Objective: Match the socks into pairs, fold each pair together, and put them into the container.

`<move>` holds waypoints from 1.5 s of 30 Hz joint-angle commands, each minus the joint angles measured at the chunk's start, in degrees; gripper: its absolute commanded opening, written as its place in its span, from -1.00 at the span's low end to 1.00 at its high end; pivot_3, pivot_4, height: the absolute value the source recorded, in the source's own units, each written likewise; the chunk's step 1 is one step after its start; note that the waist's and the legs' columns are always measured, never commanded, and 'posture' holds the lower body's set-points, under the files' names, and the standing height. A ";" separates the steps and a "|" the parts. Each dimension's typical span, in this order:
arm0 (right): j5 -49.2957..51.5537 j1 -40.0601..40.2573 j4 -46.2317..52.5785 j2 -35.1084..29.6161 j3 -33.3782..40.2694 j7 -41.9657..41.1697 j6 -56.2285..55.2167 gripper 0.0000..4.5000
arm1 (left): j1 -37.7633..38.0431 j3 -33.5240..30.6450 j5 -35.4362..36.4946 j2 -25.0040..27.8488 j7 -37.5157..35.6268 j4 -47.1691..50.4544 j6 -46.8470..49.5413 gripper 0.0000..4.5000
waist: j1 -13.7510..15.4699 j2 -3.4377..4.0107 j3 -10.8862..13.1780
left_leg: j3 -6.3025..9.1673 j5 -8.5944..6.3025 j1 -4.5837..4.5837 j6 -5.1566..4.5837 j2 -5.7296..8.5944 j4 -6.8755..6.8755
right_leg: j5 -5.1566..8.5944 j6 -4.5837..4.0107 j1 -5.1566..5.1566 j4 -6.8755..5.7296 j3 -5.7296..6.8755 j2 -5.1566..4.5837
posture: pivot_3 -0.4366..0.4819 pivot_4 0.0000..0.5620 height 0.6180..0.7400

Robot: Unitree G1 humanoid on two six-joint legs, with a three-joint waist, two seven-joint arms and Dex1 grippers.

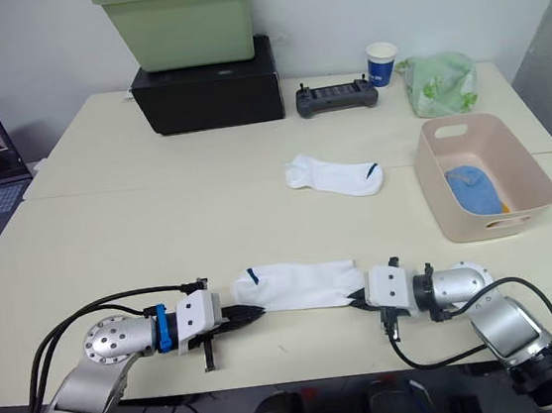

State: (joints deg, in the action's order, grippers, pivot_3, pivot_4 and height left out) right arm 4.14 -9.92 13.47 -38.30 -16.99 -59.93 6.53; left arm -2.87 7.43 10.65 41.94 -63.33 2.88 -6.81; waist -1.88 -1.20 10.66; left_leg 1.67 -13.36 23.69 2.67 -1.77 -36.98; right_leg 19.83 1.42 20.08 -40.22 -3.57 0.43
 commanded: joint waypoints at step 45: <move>5.19 -0.72 0.75 -0.31 2.06 -2.97 -0.94 -1.00 | -3.88 0.31 -2.11 -0.02 1.36 -0.05 -0.25 -0.98 | 0.08 0.00 0.00 | 0.00 0.00 0.00 0.00 0.03 -0.03 | 0.00 0.00 0.02 -0.09 0.01 0.00 | -0.05 -0.47 1.00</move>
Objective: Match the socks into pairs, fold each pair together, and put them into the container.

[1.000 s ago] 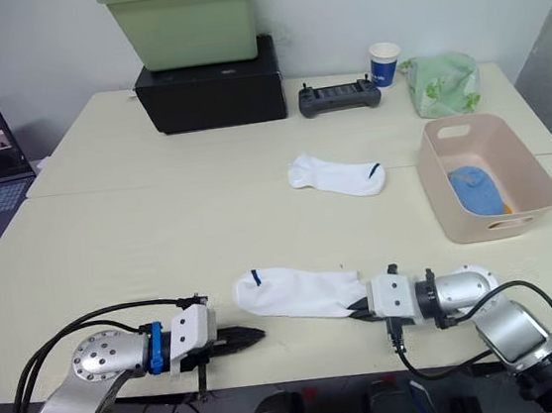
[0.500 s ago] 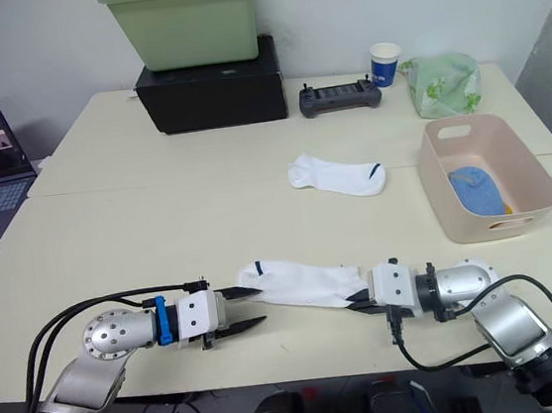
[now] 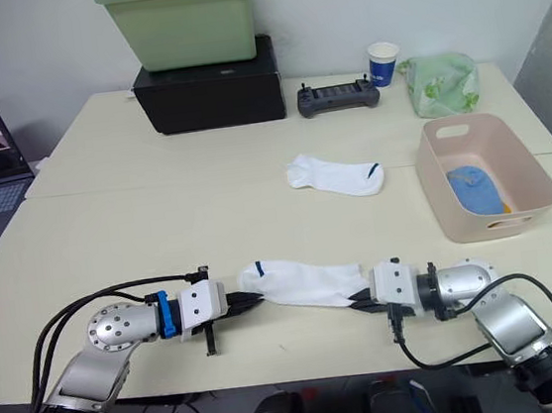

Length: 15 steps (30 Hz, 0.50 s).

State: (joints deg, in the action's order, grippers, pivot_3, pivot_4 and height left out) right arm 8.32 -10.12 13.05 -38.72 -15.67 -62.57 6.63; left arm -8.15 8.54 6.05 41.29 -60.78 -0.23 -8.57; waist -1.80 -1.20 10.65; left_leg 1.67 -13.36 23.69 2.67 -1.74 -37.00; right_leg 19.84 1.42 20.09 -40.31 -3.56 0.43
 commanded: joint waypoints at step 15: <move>-2.91 1.93 0.91 -1.84 -1.81 -2.04 -7.75 -0.90 | 14.40 -2.80 5.31 7.14 -3.23 15.85 6.44 -1.00 | -0.02 0.00 0.00 | -0.05 0.00 0.02 0.00 -0.01 0.01 | 0.01 0.00 0.06 0.00 -0.05 -0.01 | -0.05 -0.47 1.00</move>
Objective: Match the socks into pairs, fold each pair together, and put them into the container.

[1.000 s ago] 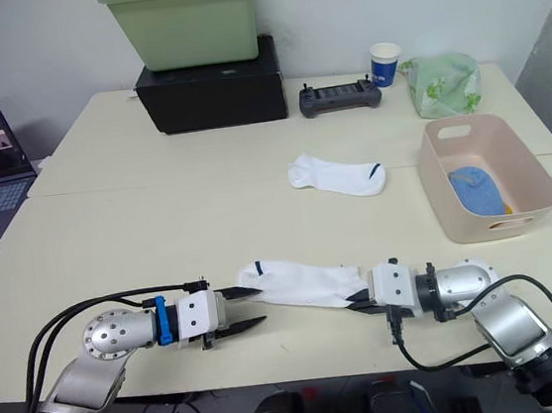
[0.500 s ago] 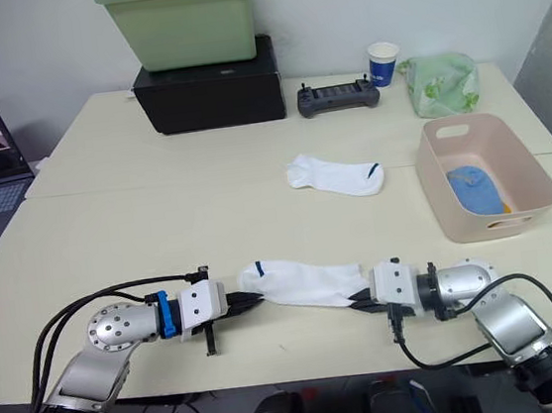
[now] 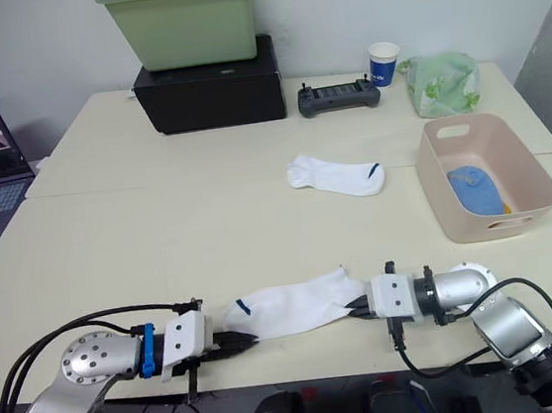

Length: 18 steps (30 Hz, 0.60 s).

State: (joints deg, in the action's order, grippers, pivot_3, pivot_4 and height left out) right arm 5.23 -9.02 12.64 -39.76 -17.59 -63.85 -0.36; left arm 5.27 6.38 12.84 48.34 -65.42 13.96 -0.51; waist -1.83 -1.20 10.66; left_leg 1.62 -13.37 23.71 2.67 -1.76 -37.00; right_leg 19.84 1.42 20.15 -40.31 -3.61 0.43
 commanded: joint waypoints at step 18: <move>12.92 -2.26 8.95 7.28 4.78 11.15 20.81 0.41 | -4.12 -6.08 11.66 -8.32 7.17 0.05 10.89 0.08 | -0.04 -0.02 -0.01 | 0.06 0.00 -0.09 0.00 -0.05 -0.03 | 0.00 0.00 -0.06 -0.10 0.03 0.06 | -0.05 -0.47 1.00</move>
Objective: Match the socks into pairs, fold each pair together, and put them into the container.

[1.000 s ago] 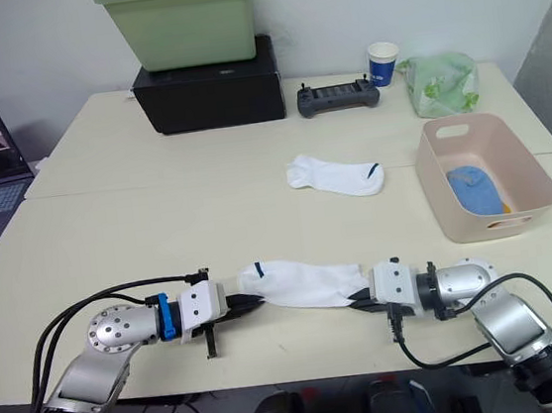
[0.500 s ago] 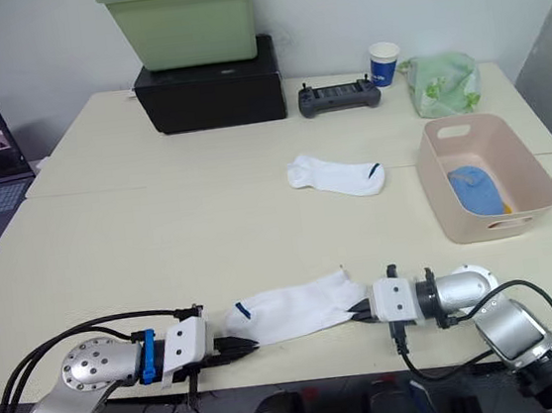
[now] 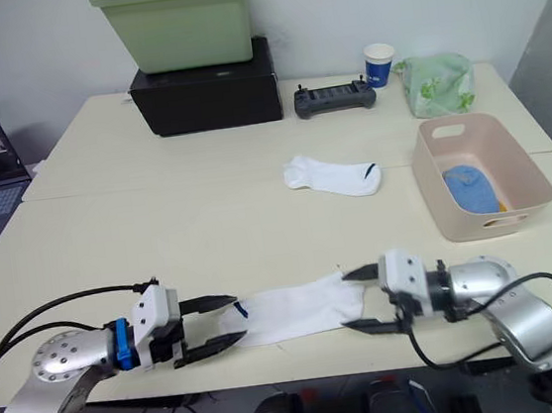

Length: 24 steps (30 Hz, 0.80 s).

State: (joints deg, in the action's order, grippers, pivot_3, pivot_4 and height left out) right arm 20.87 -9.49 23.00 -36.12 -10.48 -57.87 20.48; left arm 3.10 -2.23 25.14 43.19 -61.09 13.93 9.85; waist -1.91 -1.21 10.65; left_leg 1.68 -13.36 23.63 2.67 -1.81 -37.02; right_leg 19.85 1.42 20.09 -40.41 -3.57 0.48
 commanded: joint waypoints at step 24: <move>-3.67 2.13 -2.86 1.57 -1.61 3.00 -7.04 -0.98 | -5.90 6.12 -7.49 -3.16 1.02 -1.44 -5.00 -1.00 | -0.02 -0.03 -0.04 | -0.05 0.00 -0.06 0.00 0.03 0.04 | 0.00 0.00 -0.05 0.03 -0.05 -0.05 | -0.05 -0.47 1.00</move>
State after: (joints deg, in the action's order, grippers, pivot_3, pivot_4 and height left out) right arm 14.87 -7.45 16.34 -34.60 -13.01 -54.10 12.01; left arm -3.38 4.73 15.14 39.12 -58.32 9.18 4.43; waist -1.92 -1.24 10.62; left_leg 1.63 -13.36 23.56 2.68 -1.78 -36.98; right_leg 19.85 1.43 20.04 -40.38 -3.63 0.43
